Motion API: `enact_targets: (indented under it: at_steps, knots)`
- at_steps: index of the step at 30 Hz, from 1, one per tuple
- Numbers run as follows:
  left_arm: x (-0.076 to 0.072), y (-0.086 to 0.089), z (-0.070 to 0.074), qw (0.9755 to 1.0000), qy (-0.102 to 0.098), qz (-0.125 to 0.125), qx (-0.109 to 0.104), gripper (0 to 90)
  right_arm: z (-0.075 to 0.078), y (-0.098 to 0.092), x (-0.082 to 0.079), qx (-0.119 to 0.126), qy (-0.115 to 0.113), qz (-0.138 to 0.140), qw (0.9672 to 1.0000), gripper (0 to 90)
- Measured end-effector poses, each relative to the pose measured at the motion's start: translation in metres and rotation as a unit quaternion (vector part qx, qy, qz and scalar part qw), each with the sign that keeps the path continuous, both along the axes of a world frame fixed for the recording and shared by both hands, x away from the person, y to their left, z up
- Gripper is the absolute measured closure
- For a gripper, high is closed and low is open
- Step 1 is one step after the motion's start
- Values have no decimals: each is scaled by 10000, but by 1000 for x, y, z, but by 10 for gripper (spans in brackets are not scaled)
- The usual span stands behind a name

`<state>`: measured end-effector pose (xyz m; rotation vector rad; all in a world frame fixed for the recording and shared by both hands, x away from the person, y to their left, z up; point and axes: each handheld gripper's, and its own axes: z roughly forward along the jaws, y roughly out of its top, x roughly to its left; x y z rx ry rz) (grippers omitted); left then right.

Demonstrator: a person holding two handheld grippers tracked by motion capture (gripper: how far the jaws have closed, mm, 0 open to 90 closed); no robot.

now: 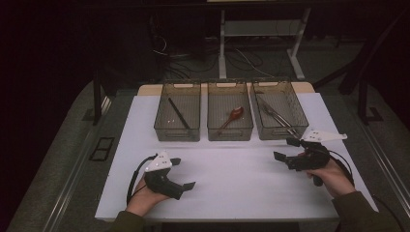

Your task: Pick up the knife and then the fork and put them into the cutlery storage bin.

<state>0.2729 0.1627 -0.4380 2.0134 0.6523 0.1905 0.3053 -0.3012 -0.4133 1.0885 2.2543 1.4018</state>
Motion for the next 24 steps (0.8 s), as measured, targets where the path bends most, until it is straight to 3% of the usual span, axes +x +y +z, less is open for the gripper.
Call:
enact_targets:
  at_steps: [14,24]
  knots:
    - [0,-1,0,10000,-2,9,-11,0,-20,4,-23,34,112,125,9999,177]
    - [-1,-1,-1,10000,14,-5,-2,0,-28,13,-37,-203,106,308,9993,147]
